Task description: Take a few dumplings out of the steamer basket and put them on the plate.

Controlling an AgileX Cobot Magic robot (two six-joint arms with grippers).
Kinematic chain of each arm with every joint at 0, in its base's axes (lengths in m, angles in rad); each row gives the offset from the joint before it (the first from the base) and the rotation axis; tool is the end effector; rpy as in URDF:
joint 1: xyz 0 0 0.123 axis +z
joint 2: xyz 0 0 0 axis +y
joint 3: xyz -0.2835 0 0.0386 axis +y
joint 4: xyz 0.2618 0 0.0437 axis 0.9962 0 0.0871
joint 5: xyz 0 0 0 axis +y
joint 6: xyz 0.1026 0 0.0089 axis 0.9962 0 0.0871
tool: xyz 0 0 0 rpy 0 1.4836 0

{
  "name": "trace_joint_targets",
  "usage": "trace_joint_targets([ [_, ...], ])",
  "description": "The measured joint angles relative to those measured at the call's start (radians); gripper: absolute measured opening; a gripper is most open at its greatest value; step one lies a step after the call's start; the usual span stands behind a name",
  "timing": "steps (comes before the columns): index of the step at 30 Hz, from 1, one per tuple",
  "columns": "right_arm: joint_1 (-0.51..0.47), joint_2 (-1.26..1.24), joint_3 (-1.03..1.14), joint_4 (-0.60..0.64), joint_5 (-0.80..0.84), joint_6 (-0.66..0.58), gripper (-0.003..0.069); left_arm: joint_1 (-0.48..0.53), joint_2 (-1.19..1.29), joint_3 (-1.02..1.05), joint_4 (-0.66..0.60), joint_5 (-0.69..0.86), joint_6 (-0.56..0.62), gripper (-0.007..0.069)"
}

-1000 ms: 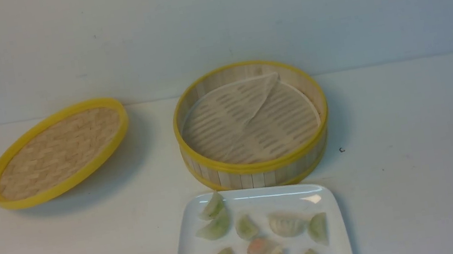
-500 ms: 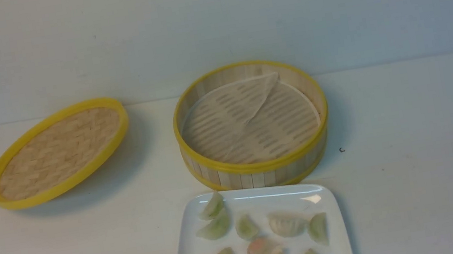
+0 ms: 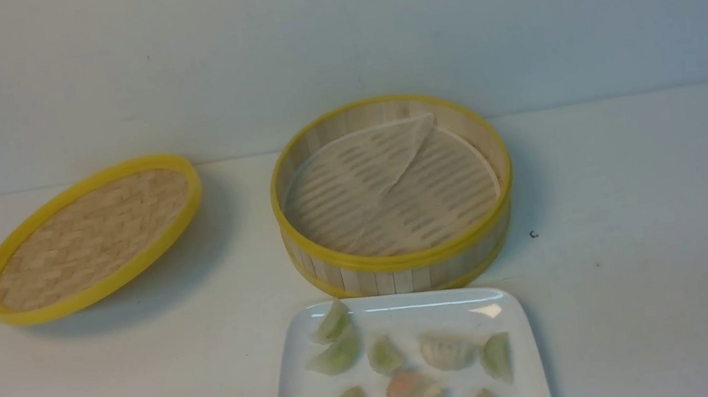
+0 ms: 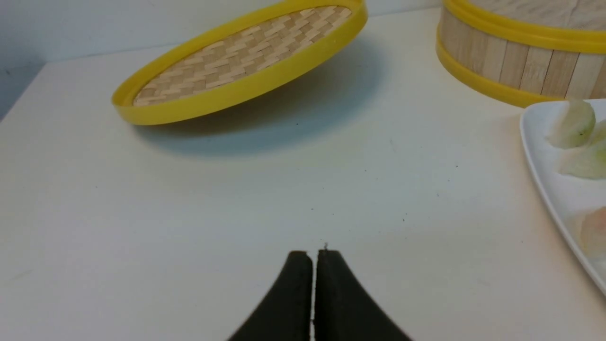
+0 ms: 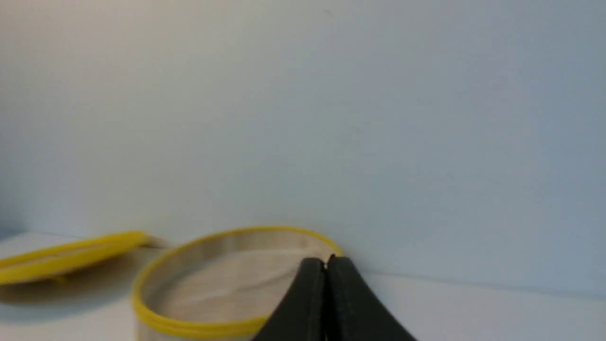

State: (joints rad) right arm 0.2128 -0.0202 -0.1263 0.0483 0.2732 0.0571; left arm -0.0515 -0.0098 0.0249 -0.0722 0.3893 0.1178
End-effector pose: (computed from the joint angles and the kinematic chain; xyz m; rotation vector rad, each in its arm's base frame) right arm 0.0694 0.0164 0.2332 -0.0983 1.6129 0.2552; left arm 0.0761 -0.0068 0.1665 0.1154 1.8835 -0.0262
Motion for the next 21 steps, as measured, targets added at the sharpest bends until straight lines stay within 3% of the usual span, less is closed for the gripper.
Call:
trace_joint_targets([
  [3,-0.131,0.002,0.081,0.000,0.018,0.000,-0.0015,0.000,0.000,0.000,0.000,0.000,0.000,-0.0006],
  [8,-0.253,0.002,0.154,0.000,0.035,0.000,-0.0015,0.000,0.000,0.000,0.000,0.000,0.000,-0.0006],
  [16,-0.282,0.002,0.151,-0.015,0.102,-0.011,-0.0015,0.000,0.000,0.000,0.000,0.000,0.000,-0.0006],
  [21,-0.227,0.002,0.151,-0.015,0.103,-0.011,-0.0015,0.000,0.000,0.000,0.000,0.000,0.000,-0.0006],
])
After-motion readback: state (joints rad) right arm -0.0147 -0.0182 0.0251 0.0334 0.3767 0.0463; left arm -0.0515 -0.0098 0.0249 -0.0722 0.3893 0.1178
